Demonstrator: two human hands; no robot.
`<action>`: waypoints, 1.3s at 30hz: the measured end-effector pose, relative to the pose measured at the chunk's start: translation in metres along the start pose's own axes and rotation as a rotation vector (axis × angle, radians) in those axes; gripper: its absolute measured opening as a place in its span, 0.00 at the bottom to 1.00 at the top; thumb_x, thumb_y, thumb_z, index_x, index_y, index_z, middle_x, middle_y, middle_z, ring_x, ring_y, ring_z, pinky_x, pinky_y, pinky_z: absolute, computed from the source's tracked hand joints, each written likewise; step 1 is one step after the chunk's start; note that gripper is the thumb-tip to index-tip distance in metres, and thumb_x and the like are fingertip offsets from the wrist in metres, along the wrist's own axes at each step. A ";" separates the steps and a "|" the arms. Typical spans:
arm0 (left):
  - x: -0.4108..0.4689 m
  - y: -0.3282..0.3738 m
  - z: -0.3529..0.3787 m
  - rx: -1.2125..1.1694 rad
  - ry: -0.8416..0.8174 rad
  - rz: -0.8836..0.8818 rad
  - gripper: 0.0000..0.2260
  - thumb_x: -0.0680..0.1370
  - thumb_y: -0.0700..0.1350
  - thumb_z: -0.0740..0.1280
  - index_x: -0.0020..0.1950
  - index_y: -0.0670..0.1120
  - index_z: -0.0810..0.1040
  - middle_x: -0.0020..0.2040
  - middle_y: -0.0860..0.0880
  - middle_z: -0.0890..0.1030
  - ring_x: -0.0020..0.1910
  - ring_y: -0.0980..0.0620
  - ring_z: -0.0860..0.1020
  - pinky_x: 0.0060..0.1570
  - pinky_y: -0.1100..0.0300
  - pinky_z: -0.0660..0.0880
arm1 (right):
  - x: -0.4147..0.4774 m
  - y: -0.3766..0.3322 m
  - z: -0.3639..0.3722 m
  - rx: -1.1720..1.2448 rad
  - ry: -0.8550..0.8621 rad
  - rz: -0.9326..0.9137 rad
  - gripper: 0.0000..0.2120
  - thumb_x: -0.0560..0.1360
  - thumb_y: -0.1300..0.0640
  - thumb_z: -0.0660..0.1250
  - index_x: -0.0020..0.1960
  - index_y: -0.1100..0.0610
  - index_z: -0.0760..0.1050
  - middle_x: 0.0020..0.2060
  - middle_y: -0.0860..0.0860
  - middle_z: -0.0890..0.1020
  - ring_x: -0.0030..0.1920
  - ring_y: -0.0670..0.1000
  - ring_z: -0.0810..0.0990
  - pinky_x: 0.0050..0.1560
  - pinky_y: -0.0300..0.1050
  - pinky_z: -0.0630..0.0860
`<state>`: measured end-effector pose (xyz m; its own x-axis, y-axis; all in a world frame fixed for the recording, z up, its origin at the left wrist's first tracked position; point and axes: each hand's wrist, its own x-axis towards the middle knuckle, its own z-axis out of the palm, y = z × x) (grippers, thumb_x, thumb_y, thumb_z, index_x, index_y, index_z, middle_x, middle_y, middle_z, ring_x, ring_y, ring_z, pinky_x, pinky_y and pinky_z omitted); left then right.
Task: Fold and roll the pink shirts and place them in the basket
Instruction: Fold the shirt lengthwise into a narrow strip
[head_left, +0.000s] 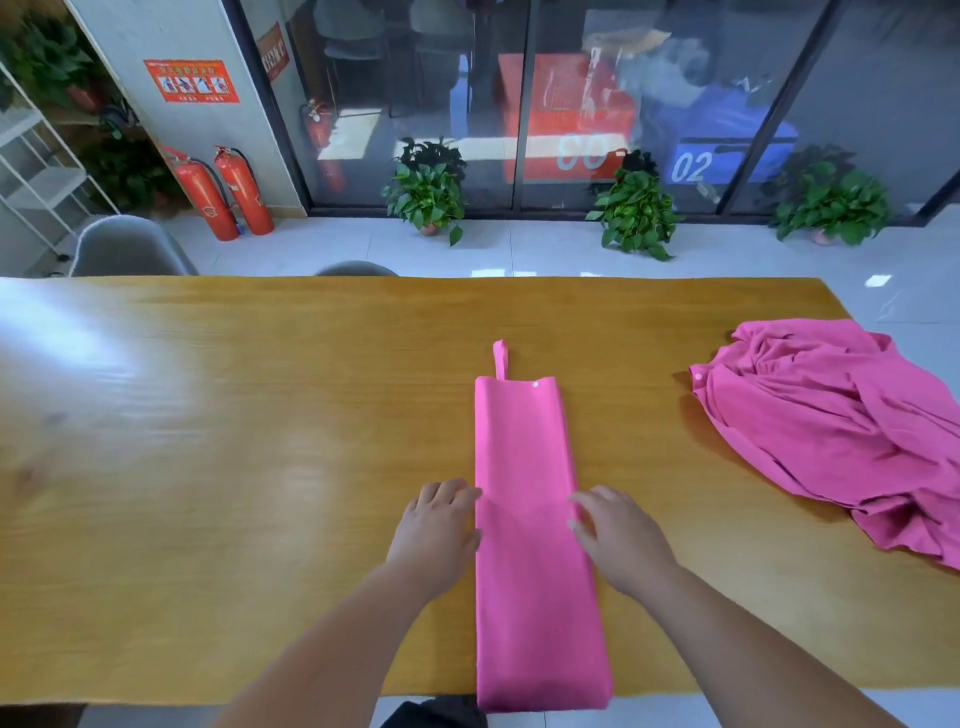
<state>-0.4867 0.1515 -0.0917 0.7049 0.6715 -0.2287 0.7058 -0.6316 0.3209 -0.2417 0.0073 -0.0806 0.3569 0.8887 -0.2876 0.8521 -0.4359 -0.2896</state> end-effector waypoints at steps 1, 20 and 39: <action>0.009 -0.004 -0.004 -0.006 -0.004 -0.005 0.26 0.85 0.56 0.62 0.82 0.57 0.64 0.80 0.55 0.65 0.78 0.48 0.63 0.75 0.51 0.66 | 0.008 -0.001 -0.007 0.022 0.003 0.038 0.20 0.85 0.45 0.62 0.76 0.48 0.73 0.68 0.46 0.75 0.70 0.51 0.73 0.65 0.49 0.74; 0.142 -0.023 -0.025 -0.181 -0.014 -0.162 0.30 0.82 0.56 0.65 0.83 0.63 0.58 0.76 0.53 0.67 0.71 0.46 0.66 0.69 0.49 0.72 | 0.176 -0.003 -0.041 0.329 0.063 0.291 0.26 0.82 0.48 0.69 0.77 0.51 0.72 0.61 0.46 0.79 0.60 0.51 0.79 0.62 0.51 0.77; 0.212 -0.030 -0.026 -0.388 0.102 -0.396 0.22 0.76 0.57 0.72 0.69 0.66 0.72 0.51 0.60 0.75 0.48 0.56 0.79 0.44 0.52 0.80 | 0.223 0.008 -0.033 0.471 0.181 0.460 0.08 0.78 0.48 0.73 0.57 0.45 0.80 0.41 0.40 0.83 0.45 0.45 0.81 0.44 0.44 0.75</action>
<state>-0.3602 0.3226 -0.1262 0.3676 0.8743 -0.3169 0.8235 -0.1477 0.5478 -0.1429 0.2069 -0.1174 0.7365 0.5899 -0.3311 0.3556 -0.7539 -0.5524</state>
